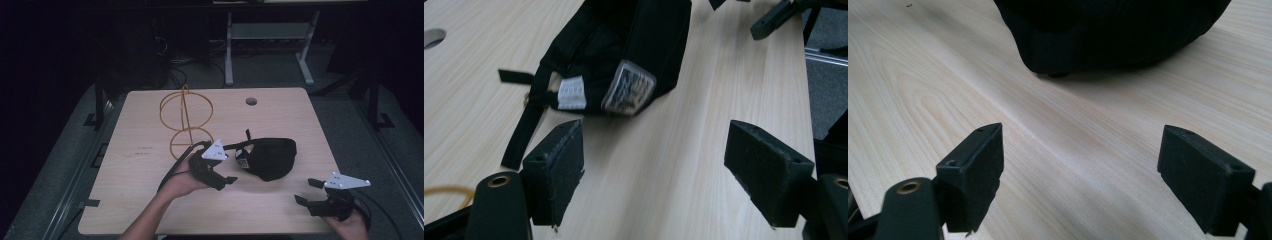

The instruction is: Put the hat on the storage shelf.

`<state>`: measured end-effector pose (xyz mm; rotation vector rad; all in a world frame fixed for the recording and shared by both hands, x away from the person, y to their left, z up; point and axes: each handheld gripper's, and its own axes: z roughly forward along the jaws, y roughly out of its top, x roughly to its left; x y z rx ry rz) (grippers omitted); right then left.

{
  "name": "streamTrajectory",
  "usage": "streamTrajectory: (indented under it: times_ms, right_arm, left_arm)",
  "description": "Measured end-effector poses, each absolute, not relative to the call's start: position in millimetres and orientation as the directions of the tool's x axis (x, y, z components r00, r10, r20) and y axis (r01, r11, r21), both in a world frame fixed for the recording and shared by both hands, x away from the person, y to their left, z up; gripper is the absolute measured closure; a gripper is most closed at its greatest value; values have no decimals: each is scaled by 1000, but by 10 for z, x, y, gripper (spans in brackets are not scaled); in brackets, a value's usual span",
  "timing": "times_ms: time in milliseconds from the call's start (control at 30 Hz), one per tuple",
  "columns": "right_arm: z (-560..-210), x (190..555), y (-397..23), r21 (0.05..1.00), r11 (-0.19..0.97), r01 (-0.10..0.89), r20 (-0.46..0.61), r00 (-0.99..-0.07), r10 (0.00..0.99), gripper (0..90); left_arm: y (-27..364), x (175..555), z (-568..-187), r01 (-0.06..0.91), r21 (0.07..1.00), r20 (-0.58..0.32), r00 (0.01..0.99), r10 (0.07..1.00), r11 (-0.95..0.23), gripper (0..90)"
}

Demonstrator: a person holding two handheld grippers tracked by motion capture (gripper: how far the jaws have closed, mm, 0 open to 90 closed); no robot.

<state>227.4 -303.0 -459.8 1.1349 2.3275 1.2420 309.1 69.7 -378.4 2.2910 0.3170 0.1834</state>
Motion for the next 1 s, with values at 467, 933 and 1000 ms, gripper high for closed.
streamTrajectory:
  times_ms: [467,933,1000]
  right_arm:
    - [-4590,2273,-3032,800,326,504,119,-666,737,184]
    - [-4613,2296,-3056,805,313,504,130,-666,735,185]
    - [-4620,2294,-3052,801,313,510,136,-664,735,197]
  left_arm:
    - [252,3341,-3772,123,690,37,978,204,-714,292]
    - [69,3454,-3955,86,587,43,990,137,-805,445]
    - [56,3455,-3968,78,589,47,990,130,-804,502]
